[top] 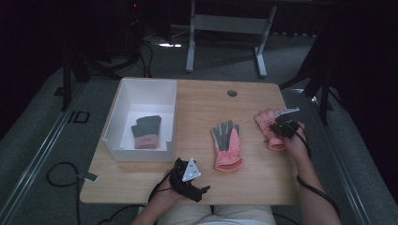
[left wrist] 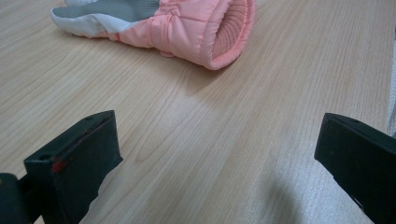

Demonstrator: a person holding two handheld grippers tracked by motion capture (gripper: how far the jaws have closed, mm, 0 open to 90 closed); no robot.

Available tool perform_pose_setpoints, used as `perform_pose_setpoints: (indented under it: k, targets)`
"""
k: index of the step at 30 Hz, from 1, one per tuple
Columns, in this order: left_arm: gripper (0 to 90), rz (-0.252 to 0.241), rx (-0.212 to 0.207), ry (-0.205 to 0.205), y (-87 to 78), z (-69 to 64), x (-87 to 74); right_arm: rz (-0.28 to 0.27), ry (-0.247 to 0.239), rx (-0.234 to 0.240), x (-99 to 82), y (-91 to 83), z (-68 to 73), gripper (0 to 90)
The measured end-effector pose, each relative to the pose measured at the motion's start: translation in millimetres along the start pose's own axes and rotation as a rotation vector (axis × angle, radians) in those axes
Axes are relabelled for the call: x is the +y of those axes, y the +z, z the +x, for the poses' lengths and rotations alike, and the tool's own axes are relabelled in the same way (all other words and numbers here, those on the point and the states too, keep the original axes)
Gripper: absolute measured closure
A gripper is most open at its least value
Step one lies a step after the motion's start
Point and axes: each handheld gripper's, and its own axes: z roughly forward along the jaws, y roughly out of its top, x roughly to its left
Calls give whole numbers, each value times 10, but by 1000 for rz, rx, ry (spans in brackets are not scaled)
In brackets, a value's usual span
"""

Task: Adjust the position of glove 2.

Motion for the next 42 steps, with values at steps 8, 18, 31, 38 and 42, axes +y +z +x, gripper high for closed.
perform_pose_setpoints:
  k: [8,18,31,38,42]
  targets:
    - [0,6,4,-4,12,13,-3,-39,134,11,153,-371,-9,856]
    - [0,5,-1,-2,5,7,-2,-168,158,-6,243,-1138,205,855]
    - [0,0,7,3,-3,16,5,-136,129,16,-122,-1238,635,853]
    - [0,3,5,8,3,11,6,-95,145,35,-248,-1008,716,850]
    - [0,5,5,5,14,21,8,-67,154,57,-267,-838,729,847]
